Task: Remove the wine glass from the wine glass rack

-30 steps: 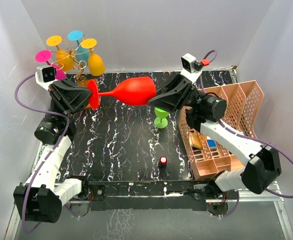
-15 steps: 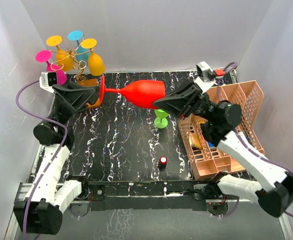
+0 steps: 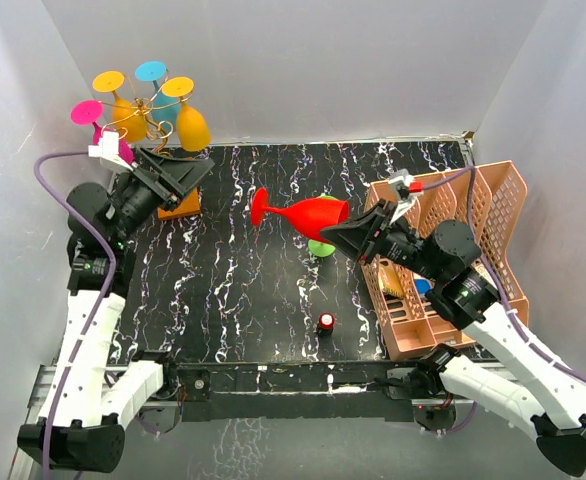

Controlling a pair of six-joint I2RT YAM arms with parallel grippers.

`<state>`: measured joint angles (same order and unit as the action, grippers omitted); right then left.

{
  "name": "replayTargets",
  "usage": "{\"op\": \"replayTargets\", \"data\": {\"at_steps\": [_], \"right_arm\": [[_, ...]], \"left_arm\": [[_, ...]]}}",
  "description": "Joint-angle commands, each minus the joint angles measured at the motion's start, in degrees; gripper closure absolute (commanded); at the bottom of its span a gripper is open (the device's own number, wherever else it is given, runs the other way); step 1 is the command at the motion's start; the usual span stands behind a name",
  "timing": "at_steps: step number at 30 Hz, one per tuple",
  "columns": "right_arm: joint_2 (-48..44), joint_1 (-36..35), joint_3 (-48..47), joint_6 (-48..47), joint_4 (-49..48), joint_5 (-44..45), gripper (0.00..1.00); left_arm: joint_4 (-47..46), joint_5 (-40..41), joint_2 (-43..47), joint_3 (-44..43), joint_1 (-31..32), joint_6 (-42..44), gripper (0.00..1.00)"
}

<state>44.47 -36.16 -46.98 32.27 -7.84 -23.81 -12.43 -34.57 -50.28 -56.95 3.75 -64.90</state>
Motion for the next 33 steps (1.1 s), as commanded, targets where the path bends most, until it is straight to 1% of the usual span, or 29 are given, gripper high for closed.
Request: {"op": "replayTargets", "data": {"at_steps": [1,3,5,8,10,14,22,28,33], "right_arm": [[0.3,-0.1,-7.3,-14.4,18.9,-0.3,0.92],[2.0,-0.1,-9.7,-17.6,25.7,-0.4,0.92],[4.2,-0.1,-13.0,-19.7,31.9,-1.2,0.92],[8.0,-0.1,-16.8,-22.5,39.8,-5.4,0.92],[11.1,-0.1,-19.6,-23.3,43.9,-7.4,0.92],[16.2,-0.1,-25.0,-24.1,50.1,-7.3,0.92],[26.8,-0.3,-35.7,-24.4,61.6,2.3,0.92],[32.3,-0.4,-39.5,-23.8,67.4,9.2,0.92],[37.0,-0.6,-41.7,-24.1,71.3,15.9,0.92]], "left_arm": [[33.1,18.3,-0.7,-13.1,-0.2,23.3,0.12],[38.7,25.7,-1.4,-17.4,-0.2,28.2,0.12],[41.4,32.1,-1.6,-20.5,-0.2,32.5,0.11],[44.0,37.1,-1.5,-23.5,-0.2,37.0,0.11],[44.8,38.9,-1.6,-24.6,-0.2,38.6,0.10],[44.8,39.1,-1.3,-25.1,-0.1,39.7,0.10],[43.5,36.5,-0.1,-22.6,0.3,39.2,0.10],[44.4,38.4,0.5,-22.9,0.8,39.3,0.10],[44.3,38.2,1.1,-22.3,1.1,38.9,0.10]]}}
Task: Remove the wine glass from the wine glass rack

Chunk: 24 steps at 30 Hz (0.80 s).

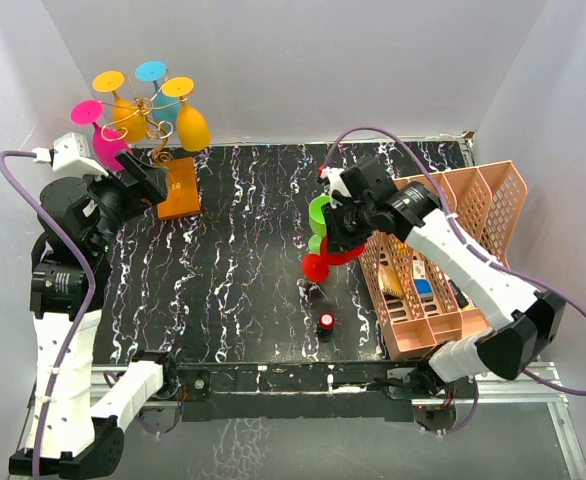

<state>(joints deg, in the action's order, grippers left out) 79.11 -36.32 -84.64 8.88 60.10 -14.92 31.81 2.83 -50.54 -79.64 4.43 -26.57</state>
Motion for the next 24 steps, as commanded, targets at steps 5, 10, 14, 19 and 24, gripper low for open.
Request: {"op": "replayTargets", "data": {"at_steps": [5,10,14,19,24], "right_arm": [[5.8,-0.9,-5.7,-0.7,4.8,9.2,0.92],[9.3,-1.8,-7.5,0.2,5.8,10.4,0.92],[11.4,-2.9,-8.7,0.9,5.9,12.4,0.92],[14.5,-4.2,-10.6,1.5,6.5,14.3,0.92],[17.2,-5.0,-11.8,1.3,6.7,17.6,0.91]], "left_arm": [[0.0,0.7,1.8,1.4,0.7,0.5,0.10],[-0.3,0.5,2.1,1.9,0.8,0.5,0.10],[-0.2,0.8,2.3,2.2,0.9,0.6,0.10],[-0.1,1.0,2.4,2.6,1.0,0.6,0.10],[-0.1,1.1,2.9,2.9,1.1,0.6,0.10]]}}
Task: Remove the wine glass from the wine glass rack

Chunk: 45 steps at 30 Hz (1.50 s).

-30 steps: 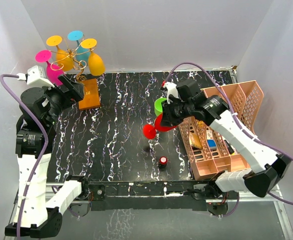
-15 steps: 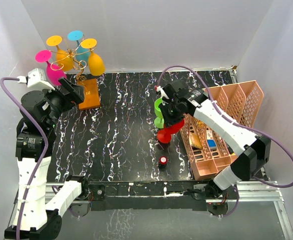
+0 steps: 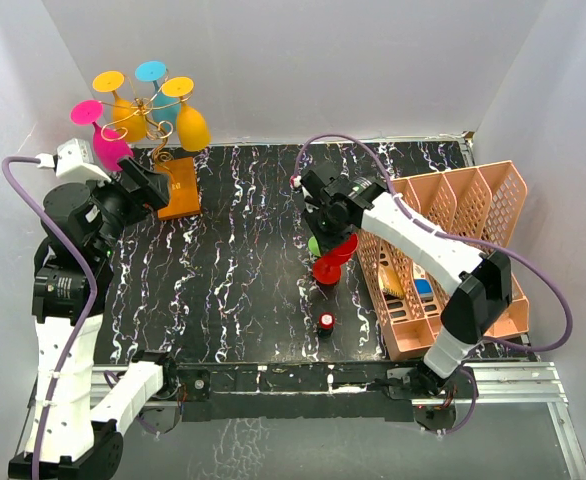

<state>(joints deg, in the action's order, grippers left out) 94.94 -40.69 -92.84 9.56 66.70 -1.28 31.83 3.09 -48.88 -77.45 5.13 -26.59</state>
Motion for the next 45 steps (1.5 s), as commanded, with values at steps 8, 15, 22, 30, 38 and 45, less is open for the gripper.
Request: {"op": "replayTargets", "data": {"at_steps": [8,15,22,30,38,45], "right_arm": [[4.7,-1.0,-4.9,0.1,0.5,6.0,0.85],[4.7,-1.5,-7.3,-0.2,0.4,5.8,0.69],[-3.4,-1.5,-8.4,-0.4,-4.0,3.1,0.23],[-18.9,-1.6,3.3,7.3,-19.7,6.2,0.01],[-35.1,-1.5,16.5,9.5,-34.8,2.7,0.01],[-36.7,-1.5,16.4,7.5,-32.2,4.6,0.01]], "left_arm": [[0.2,0.9,2.2,1.2,0.5,0.4,0.10],[0.4,0.7,2.4,0.9,0.5,0.2,0.10],[0.1,0.1,2.3,0.7,0.5,-0.4,0.10],[0.8,-1.5,-0.7,-2.6,0.5,-0.3,0.05],[3.3,-4.5,-6.9,-9.6,0.5,-1.2,0.03],[4.5,-8.1,-15.2,-16.1,0.5,-3.9,0.03]]}}
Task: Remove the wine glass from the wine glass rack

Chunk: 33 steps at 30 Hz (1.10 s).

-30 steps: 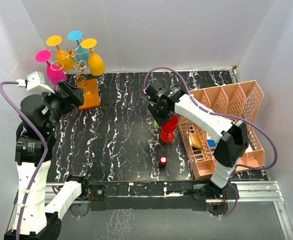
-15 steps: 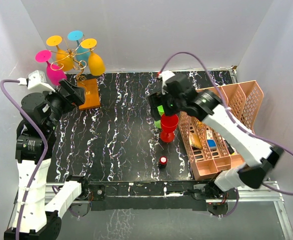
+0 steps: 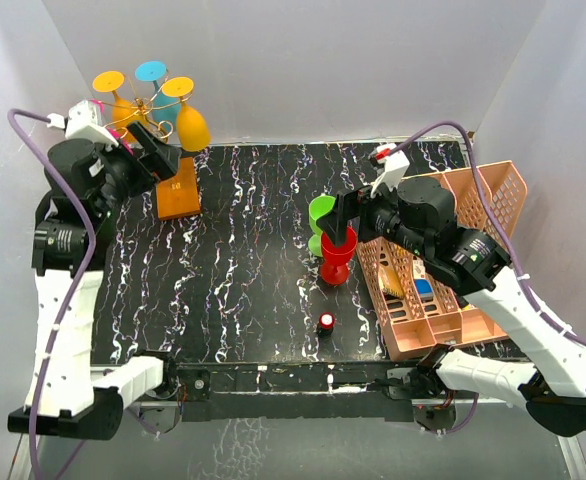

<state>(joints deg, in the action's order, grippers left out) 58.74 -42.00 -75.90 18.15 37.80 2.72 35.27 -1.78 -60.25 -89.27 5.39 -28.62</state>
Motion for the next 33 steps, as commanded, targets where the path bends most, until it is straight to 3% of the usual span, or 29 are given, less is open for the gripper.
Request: {"op": "replayTargets", "data": {"at_steps": [1,6,13,22,28,33], "right_arm": [[-0.7,-0.2,-0.6,-1.7,-2.9,0.2,0.01],[-3.5,-0.2,0.9,-2.1,-4.4,-0.6,0.01],[-5.7,-0.2,2.1,-4.5,-5.9,0.2,0.01],[-6.4,-0.2,2.7,-6.5,-7.0,8.3,0.01],[-5.6,-0.2,3.7,-6.1,-9.0,9.7,0.01],[-5.6,-0.3,4.3,-6.8,-9.5,11.1,0.01]], "left_arm": [[1.0,-3.8,-5.5,-5.6,0.2,-2.3,0.03],[-1.3,-3.6,-13.2,-10.2,0.1,-4.0,0.03],[-8.8,3.8,-23.1,-15.8,-0.3,-7.4,0.06],[-13.5,11.2,-34.6,-23.6,-0.8,-10.1,0.25],[-11.4,11.7,-43.2,-32.9,-1.7,-11.2,0.41],[-12.1,12.7,-47.5,-35.9,-2.5,-12.1,0.47]]}}
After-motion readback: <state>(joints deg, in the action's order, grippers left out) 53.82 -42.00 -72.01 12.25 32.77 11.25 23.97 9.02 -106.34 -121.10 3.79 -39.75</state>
